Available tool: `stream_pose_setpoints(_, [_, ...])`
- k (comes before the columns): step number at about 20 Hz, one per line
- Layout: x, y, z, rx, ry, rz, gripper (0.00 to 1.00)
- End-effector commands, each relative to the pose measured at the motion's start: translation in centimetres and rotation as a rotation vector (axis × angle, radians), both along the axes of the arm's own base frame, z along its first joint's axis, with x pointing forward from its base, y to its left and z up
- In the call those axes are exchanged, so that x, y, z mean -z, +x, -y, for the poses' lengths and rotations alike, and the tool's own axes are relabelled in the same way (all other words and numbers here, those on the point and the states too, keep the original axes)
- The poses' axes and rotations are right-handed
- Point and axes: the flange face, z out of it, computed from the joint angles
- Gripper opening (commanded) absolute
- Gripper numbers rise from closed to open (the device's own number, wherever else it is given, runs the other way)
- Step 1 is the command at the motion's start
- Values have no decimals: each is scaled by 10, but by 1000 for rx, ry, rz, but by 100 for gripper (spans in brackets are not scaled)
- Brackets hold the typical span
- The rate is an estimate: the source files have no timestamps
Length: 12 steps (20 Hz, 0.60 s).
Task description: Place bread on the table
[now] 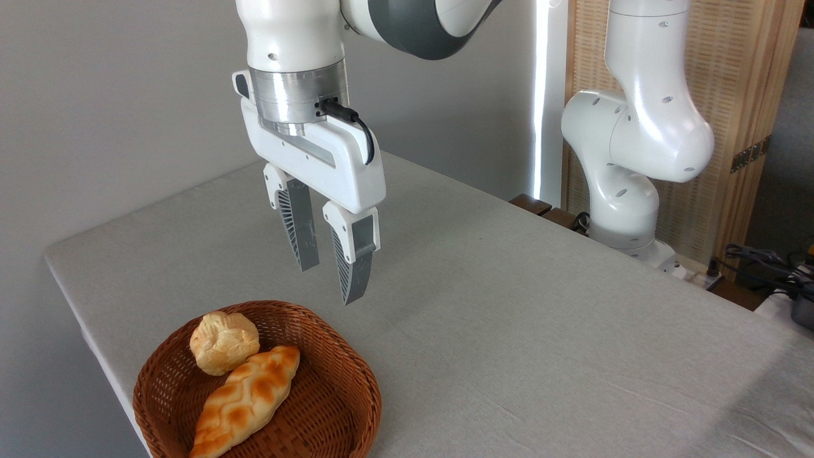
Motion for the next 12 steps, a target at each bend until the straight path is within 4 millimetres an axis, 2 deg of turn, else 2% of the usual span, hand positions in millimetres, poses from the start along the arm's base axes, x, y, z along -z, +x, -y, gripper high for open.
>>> stream_pose_setpoints(1, [-7,-2,-4,-24,-27,-1,100])
stream_pose_setpoints(6, [-9,-1,2,-13,-29,19,100])
stream_pose_setpoints(12, [-9,16,10,-18,-52,135,100])
